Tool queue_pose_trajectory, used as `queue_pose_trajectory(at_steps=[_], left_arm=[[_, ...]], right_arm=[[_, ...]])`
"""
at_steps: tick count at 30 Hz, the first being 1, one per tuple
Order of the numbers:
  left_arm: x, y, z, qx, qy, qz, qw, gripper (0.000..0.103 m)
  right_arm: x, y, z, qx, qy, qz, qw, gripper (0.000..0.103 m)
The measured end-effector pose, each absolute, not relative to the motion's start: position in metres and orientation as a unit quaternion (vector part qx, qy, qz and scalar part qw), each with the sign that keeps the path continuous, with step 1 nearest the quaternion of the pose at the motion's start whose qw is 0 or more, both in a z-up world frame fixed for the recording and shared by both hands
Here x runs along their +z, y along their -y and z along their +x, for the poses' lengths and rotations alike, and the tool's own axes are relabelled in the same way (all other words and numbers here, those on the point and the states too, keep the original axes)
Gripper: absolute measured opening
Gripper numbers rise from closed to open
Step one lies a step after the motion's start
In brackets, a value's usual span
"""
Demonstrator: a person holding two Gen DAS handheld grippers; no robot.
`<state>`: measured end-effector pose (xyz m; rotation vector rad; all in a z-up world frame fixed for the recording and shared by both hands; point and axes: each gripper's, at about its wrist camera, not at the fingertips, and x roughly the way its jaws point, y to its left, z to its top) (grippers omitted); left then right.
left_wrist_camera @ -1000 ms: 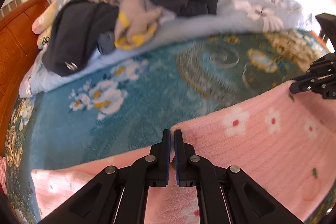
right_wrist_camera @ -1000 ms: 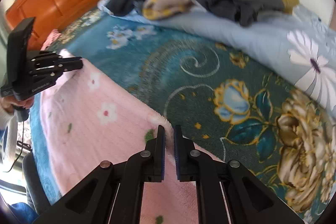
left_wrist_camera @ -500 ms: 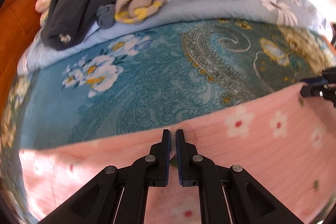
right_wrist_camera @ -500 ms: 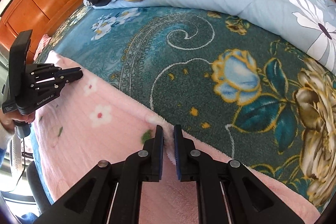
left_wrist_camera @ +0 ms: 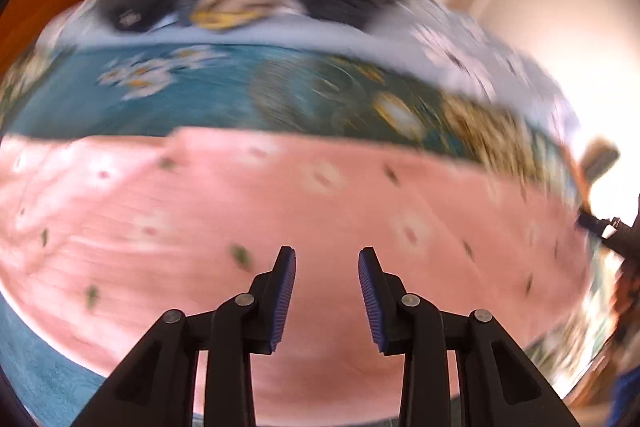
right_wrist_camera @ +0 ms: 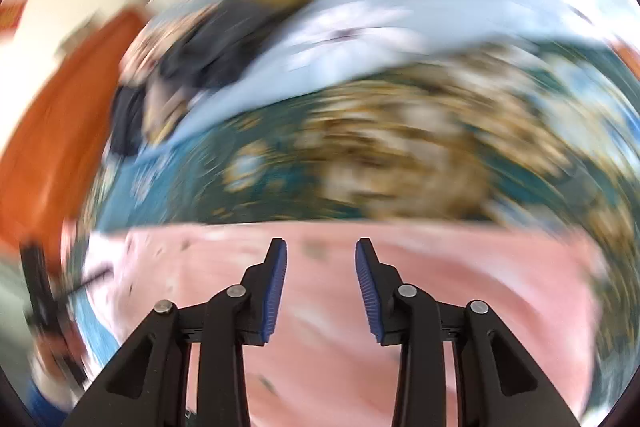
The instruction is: Fold clothes
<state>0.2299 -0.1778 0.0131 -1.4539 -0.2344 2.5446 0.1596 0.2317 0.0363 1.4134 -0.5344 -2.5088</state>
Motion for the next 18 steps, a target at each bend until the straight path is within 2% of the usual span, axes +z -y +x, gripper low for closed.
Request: queue_pose_trajectory(at_steps=[3, 6, 9, 13, 18], left_arm=[[-0.008, 0.148, 0.235, 0.848, 0.035, -0.517, 0.112, 0.041], [-0.019, 0.137, 0.236, 0.848, 0.003, -0.521, 0.101, 0.041], [-0.014, 0.145, 0.233, 0.845, 0.037, -0.523, 0.101, 0.041], [-0.002, 0.172, 0.238, 0.859, 0.108, -0.491, 0.096, 0.041], [0.011, 0.251, 0.243, 0.872, 0.172, -0.459, 0.014, 0.044]], right_arm=[[0.031, -0.29, 0.202, -0.849, 0.227, 0.475, 0.035, 0.044], [0.026, -0.34, 0.246, -0.846, 0.267, 0.461, -0.025, 0.047], [0.019, -0.374, 0.281, -0.836, 0.318, 0.444, -0.05, 0.05], [0.002, -0.395, 0.313, -0.819, 0.376, 0.431, -0.053, 0.061], [-0.022, -0.389, 0.322, -0.795, 0.446, 0.41, -0.018, 0.063]])
